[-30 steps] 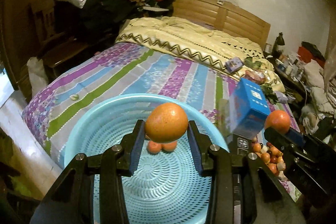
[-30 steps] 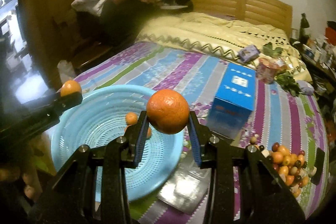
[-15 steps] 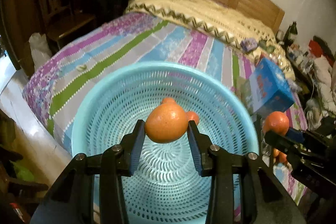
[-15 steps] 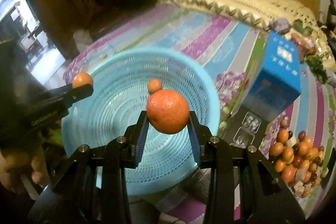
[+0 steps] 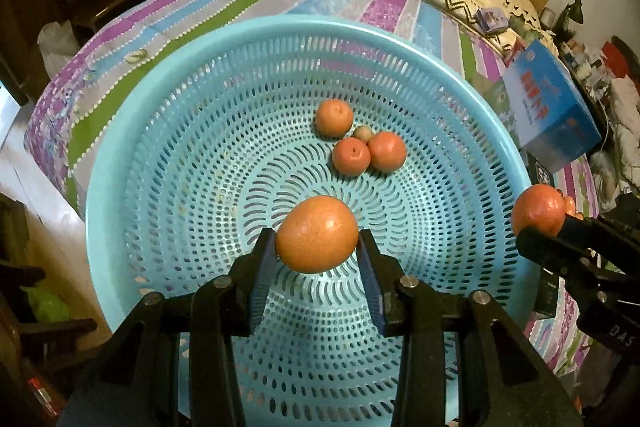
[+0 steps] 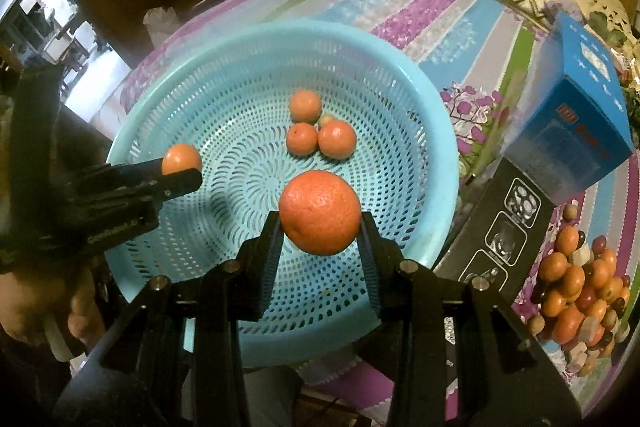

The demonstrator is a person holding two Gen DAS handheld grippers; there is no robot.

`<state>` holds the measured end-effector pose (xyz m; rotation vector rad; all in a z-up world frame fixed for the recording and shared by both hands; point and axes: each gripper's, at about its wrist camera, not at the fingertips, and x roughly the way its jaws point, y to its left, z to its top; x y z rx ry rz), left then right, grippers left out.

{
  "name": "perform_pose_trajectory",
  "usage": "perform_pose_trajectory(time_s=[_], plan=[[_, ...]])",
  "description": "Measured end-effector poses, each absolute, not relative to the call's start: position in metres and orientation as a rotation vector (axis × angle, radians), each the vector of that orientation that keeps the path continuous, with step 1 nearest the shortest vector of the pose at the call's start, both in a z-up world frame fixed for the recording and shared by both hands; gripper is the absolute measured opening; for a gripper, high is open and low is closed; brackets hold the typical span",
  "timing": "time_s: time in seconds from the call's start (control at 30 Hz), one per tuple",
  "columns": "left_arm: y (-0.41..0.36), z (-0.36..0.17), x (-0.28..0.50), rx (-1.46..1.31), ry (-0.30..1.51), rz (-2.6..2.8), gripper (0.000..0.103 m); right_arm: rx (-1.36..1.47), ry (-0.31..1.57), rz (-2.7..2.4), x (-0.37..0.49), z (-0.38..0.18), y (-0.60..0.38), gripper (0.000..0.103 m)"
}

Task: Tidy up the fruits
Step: 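Carry both held oranges over the light-blue colander, then open both grippers to drop the oranges into the colander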

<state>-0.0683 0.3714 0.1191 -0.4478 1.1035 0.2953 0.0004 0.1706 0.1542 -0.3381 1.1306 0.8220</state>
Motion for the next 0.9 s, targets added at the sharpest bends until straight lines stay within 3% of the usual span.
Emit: perform_pose_trajectory(time_s=[0.9], plan=[[0.383, 0.099, -0.066, -0.441, 1.144, 0.332, 0.042, -0.352, 1.157, 0.826, 0.003, 0.140, 0.172, 0.040]])
